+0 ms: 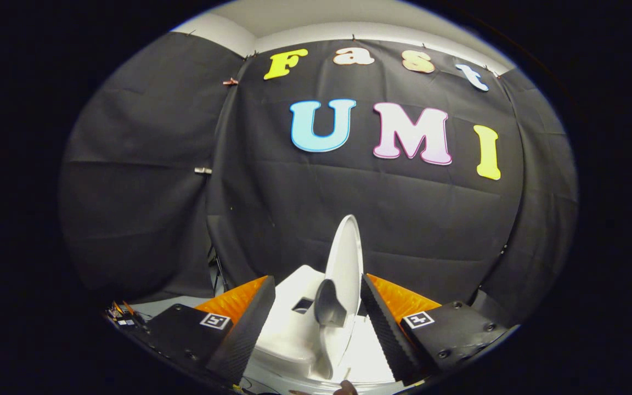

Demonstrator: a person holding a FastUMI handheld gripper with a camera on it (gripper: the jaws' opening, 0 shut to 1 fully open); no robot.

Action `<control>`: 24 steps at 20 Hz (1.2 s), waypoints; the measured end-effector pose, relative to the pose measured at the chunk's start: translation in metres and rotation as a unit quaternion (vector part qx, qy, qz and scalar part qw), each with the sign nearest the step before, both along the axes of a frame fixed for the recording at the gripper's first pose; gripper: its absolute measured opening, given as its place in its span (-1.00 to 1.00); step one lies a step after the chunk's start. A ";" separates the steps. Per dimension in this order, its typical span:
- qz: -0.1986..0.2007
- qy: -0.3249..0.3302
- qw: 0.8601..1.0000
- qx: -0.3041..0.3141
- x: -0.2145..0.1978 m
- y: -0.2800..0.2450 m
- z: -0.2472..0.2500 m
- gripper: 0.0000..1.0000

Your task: Open the toilet lid.

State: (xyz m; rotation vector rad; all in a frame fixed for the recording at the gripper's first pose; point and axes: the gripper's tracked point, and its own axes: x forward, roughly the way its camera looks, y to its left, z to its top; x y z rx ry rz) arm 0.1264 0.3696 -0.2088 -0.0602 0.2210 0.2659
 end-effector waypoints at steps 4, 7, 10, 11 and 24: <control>0.008 -0.023 1.000 0.002 -0.010 -0.016 0.039 0.96; 0.024 -0.041 0.999 0.014 -0.025 -0.036 0.074 0.97; 0.024 -0.053 0.998 0.015 -0.040 -0.074 0.103 0.97; 0.020 -0.058 0.998 0.015 -0.044 -0.090 0.114 0.96; -0.096 -0.143 0.985 0.015 -0.114 -0.302 0.217 0.95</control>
